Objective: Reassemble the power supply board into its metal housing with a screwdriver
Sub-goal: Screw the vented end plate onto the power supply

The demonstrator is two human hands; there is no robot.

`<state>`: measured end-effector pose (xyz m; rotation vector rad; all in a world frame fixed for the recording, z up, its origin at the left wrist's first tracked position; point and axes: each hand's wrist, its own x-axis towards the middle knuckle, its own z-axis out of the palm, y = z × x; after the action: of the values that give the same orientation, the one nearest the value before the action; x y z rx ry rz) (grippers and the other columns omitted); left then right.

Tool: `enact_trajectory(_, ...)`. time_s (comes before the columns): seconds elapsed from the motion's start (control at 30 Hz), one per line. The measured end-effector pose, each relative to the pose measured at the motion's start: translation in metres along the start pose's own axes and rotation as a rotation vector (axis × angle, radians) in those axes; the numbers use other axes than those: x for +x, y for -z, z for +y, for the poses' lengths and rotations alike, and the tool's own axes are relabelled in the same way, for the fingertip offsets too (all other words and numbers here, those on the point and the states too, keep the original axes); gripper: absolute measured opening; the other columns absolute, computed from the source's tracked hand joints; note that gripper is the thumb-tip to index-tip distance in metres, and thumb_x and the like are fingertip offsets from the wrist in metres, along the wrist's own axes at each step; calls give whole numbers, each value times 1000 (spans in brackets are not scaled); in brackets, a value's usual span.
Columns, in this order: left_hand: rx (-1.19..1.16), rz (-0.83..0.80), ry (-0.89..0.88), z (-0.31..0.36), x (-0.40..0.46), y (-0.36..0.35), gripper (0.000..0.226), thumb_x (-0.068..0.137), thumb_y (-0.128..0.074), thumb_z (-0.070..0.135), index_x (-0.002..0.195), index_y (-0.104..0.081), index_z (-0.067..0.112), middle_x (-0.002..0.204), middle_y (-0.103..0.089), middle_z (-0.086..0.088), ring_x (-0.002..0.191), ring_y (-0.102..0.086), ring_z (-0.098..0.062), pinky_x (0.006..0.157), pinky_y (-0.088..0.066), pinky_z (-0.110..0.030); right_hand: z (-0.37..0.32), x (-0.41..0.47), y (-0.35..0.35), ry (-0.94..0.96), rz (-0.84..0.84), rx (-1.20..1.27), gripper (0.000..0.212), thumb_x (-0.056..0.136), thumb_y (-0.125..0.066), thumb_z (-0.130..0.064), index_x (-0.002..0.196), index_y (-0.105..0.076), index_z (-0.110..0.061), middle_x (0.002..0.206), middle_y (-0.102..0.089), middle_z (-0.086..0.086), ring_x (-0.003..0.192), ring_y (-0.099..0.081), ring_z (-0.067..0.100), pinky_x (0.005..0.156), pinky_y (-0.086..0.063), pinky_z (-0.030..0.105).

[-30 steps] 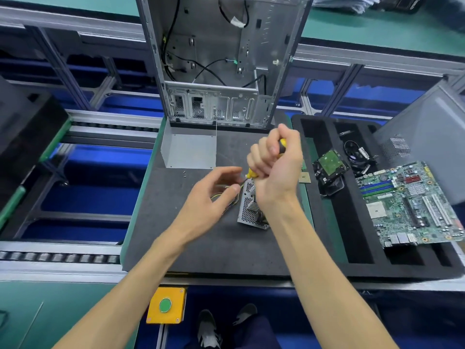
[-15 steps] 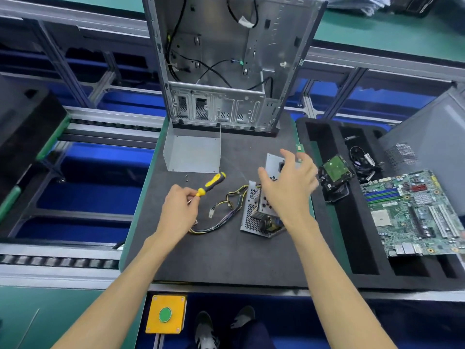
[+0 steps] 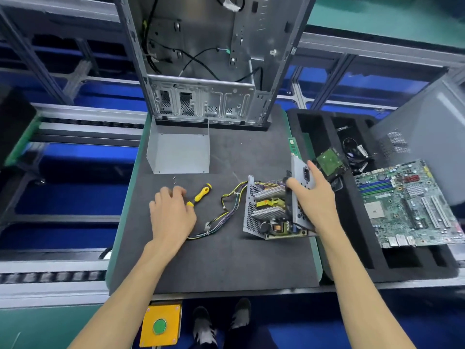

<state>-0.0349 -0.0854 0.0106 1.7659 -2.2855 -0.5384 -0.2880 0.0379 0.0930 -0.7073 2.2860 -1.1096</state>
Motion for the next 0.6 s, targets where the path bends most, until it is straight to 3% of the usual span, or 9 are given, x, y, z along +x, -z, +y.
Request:
enact_trajectory(0.07,-130,16,-70,16,4,2,34,89,-56,9,123,-60,10,120,-58,-14,111,-49,-35,95,-35,-44,12,4,10,-30,-25,96,90,70,-68,-51,155,-41,-40,145,-55,-6,99,-68,8,78,-55,26)
enact_trajectory(0.17,-334,-166,-153,49,7,-4,41,96,-56,20,136,-52,11,130,-58,-9,122,-48,-29,104,-38,-43,32,13,20,-80,-51,238,76,84,-72,-33,154,-44,-38,143,-60,3,77,-65,6,70,-55,27)
enact_trajectory(0.27,-307,-363,-170,76,9,-16,60,96,-58,27,151,-36,16,138,-55,-7,130,-47,-29,107,-38,-41,49,20,26,-95,-61,358,71,86,-74,-26,152,-49,-33,146,-61,3,106,-60,11,98,-52,41)
enact_trajectory(0.3,-283,-410,-170,83,10,-21,63,95,-59,26,152,-34,17,137,-57,-7,127,-50,-31,107,-39,-41,53,20,28,-109,-64,393,74,81,-74,-29,151,-51,-32,144,-62,1,109,-61,12,100,-52,39)
enact_trajectory(0.33,-269,-436,-166,88,10,-25,61,95,-58,23,151,-35,17,133,-60,-7,123,-54,-32,106,-41,-41,57,20,30,-128,-62,424,77,76,-73,-31,150,-53,-32,140,-66,0,101,-64,10,89,-55,32)
enact_trajectory(0.4,-267,-416,-157,97,9,-33,48,95,-55,17,142,-45,16,113,-68,-6,108,-61,-31,96,-45,-39,67,22,32,-157,-55,491,75,75,-73,-29,148,-56,-31,127,-73,-2,79,-70,8,66,-56,23)
enact_trajectory(0.43,-275,-396,-153,99,7,-36,38,95,-52,14,133,-53,17,98,-69,-4,97,-63,-29,85,-46,-36,74,24,33,-165,-53,524,71,79,-73,-24,147,-56,-30,124,-75,-3,79,-73,8,64,-57,21)
enact_trajectory(0.53,-356,-420,-103,105,2,-42,21,94,-49,13,109,-60,23,74,-62,3,73,-59,-19,64,-41,-31,91,29,33,-189,-52,599,59,91,-69,-12,147,-57,-25,128,-73,-7,109,-71,7,90,-59,27)
enact_trajectory(0.6,-444,-472,-44,109,-1,-44,18,95,-48,20,107,-58,28,88,-67,2,86,-61,-20,79,-48,-31,96,29,32,-199,-85,650,63,85,-71,-17,147,-57,-24,130,-72,-5,115,-70,11,91,-58,26)
